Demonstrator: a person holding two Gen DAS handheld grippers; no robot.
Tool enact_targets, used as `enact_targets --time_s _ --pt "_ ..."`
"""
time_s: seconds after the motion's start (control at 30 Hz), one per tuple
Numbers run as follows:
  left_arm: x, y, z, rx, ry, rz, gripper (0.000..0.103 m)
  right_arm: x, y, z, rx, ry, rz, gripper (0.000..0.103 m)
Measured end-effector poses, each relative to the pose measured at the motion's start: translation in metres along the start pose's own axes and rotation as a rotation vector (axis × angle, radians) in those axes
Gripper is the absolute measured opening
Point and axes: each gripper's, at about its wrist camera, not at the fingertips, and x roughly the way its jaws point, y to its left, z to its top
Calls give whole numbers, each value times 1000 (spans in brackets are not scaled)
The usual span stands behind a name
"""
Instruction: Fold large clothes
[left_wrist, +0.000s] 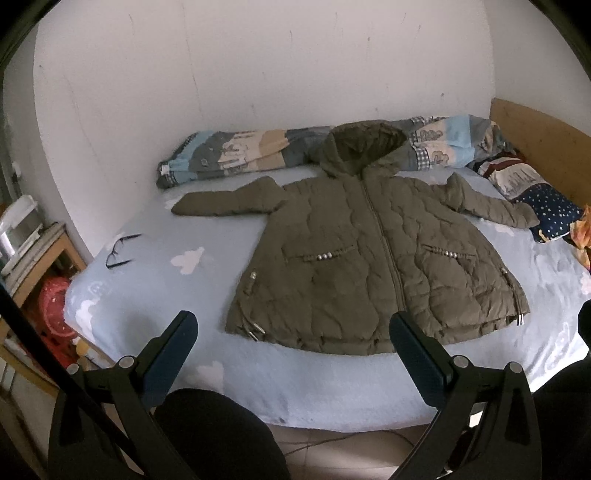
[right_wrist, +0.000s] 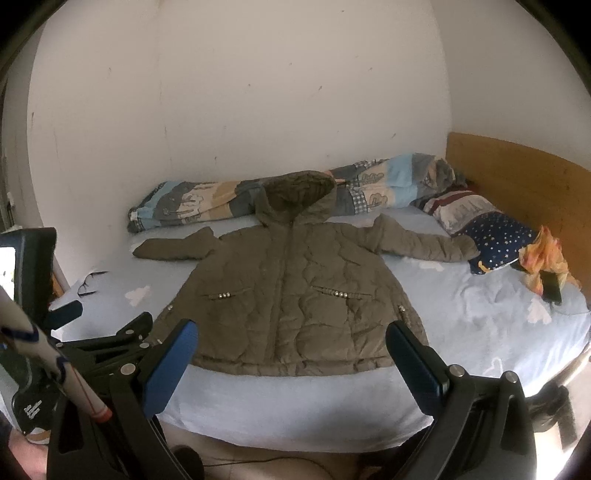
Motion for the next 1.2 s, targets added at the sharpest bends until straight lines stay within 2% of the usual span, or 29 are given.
enact_targets --time_s 0.2,0.97,1.2 --pt "6 2 -1 4 19 -16 103 9 5 -4 6 23 -28 103" --pt "17 2 -6 -6 55 -5 103 31 11 -10 6 90 -29 103" --pt "17 0 -7 1 60 -5 103 34 6 -12 9 104 -65 103"
